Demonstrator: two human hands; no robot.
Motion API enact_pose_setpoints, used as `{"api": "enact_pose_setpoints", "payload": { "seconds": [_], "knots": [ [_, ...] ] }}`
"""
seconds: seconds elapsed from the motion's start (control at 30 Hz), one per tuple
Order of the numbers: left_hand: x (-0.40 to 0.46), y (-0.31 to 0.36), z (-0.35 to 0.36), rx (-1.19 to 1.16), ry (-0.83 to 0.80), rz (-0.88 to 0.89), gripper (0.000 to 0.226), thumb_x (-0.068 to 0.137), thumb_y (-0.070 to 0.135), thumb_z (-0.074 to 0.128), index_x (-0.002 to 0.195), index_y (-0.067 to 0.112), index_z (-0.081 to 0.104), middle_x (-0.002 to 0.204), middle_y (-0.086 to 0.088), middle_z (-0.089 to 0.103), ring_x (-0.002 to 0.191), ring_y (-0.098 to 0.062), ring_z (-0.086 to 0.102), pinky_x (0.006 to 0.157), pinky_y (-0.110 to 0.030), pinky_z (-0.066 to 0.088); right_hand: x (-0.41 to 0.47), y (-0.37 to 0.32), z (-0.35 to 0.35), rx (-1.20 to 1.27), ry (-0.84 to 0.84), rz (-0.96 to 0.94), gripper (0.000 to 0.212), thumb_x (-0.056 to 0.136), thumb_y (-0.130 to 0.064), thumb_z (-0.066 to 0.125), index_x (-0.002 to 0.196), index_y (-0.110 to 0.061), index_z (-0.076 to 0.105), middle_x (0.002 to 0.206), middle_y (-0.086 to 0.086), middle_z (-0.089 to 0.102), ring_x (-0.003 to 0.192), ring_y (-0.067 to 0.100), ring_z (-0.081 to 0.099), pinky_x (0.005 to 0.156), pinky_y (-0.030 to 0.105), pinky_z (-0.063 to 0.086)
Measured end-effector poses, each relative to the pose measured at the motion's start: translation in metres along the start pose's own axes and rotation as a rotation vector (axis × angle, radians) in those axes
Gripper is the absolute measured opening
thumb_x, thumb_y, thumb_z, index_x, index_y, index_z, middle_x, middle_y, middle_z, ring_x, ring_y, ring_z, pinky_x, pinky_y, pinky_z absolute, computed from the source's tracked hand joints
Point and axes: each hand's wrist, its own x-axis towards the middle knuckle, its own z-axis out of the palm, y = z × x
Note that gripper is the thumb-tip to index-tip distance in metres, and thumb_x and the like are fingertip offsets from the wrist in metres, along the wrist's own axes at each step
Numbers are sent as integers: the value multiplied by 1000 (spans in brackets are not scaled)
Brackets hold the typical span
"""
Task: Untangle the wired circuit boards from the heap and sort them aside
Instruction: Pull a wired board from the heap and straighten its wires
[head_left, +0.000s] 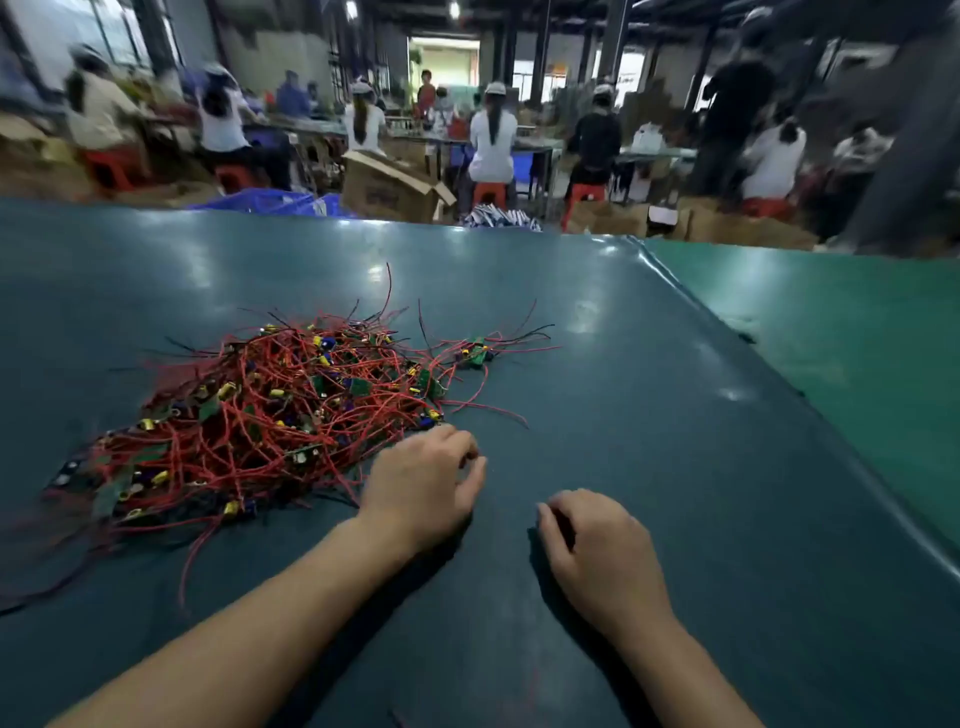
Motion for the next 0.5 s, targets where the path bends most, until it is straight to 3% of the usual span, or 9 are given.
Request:
{"api": "enact_pose_setpoints", "payload": {
  "seconds": [0.17, 0.27, 0.5],
  "knots": [
    [41, -19, -4, 379, -87, -104, 26, 96, 32, 48, 112, 15, 59, 119, -5, 60, 116, -27, 48, 90, -38, 43, 0, -3, -3, -16, -24, 1, 27, 97, -35, 50, 77, -17, 57, 75, -4, 58, 77, 20, 55, 64, 33, 39],
    [55, -23, 8, 385, -128, -181, 28, 97, 31, 50, 115, 12, 58, 123, -8, 57, 118, -28, 48, 94, -39, 42, 0, -2, -2, 4, -8, -10, 28, 96, -35, 51, 74, -18, 54, 72, -5, 57, 73, 18, 53, 61, 30, 34],
    [50, -23, 25, 219, 51, -185, 21, 95, 32, 58, 110, 21, 68, 109, 1, 69, 107, -24, 51, 92, -36, 40, 6, 1, -1, 54, -7, -7, 31, 96, -37, 50, 72, -18, 51, 69, -5, 57, 68, 17, 49, 62, 35, 40]
  ]
}}
